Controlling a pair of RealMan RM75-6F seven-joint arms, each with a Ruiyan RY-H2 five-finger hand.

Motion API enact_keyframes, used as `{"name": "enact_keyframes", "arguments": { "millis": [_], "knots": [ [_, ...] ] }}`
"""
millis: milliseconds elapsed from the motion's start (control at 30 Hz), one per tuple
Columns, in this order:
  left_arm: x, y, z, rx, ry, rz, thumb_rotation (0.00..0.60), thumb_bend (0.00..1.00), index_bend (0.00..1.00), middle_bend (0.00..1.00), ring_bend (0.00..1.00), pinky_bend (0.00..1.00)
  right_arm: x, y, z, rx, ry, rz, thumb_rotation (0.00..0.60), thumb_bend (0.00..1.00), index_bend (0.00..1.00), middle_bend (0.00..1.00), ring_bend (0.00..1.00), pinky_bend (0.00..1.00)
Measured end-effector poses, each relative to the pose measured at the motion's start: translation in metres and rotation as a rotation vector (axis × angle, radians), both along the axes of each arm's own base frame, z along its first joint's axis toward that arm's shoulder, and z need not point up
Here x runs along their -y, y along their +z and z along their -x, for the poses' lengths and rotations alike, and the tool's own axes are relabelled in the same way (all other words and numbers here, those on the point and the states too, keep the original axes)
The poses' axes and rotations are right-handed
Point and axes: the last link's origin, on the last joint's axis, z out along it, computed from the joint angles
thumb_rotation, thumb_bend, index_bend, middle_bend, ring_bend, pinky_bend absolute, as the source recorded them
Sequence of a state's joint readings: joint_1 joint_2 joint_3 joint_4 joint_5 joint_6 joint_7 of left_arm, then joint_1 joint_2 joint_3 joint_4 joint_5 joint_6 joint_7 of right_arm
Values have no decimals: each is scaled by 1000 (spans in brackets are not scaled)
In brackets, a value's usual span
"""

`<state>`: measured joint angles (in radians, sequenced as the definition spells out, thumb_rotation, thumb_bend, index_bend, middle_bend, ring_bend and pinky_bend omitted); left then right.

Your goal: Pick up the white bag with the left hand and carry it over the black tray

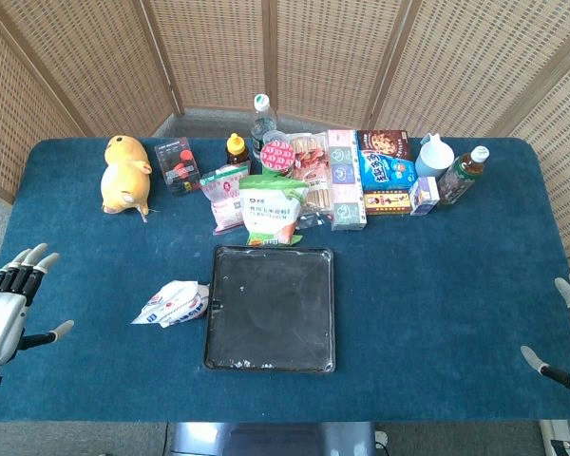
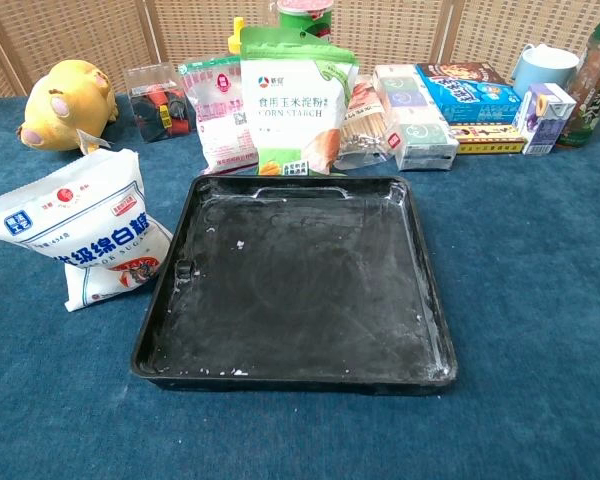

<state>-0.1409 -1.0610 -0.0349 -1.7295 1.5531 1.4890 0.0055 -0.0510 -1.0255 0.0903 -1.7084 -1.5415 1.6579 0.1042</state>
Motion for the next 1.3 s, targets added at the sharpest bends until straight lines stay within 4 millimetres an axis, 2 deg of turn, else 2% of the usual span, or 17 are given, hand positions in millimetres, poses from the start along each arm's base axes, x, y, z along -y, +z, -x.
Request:
{"name": "enact_keyframes", "arguments": {
  "millis": [200, 333, 667, 1000, 1300],
  "knots": [
    [0, -2, 1, 5, 1, 10, 600, 27, 59, 0, 0, 116, 0, 0, 0, 1, -1, -2, 600, 0, 22, 0, 25, 0],
    [0, -11, 5, 11, 12, 48, 600, 25, 59, 0, 0, 116, 0, 1, 0, 6, 1, 2, 600, 0, 22, 0, 25, 0],
    [-24, -68, 15, 154, 26, 236, 600, 16, 59, 0, 0, 116, 0, 4, 2, 15, -7, 4, 600, 0, 22, 0, 25, 0],
    [-47, -118, 7, 258, 32, 299, 600, 15, 59, 0, 0, 116, 1, 4, 4, 16, -13, 1, 600, 0, 22, 0, 25, 0],
    [-60, -153, 0, 347, 78, 341, 600, 17, 59, 0, 0, 116, 1, 8, 6, 26, -17, 12, 600, 0, 22, 0, 25, 0]
  ]
}}
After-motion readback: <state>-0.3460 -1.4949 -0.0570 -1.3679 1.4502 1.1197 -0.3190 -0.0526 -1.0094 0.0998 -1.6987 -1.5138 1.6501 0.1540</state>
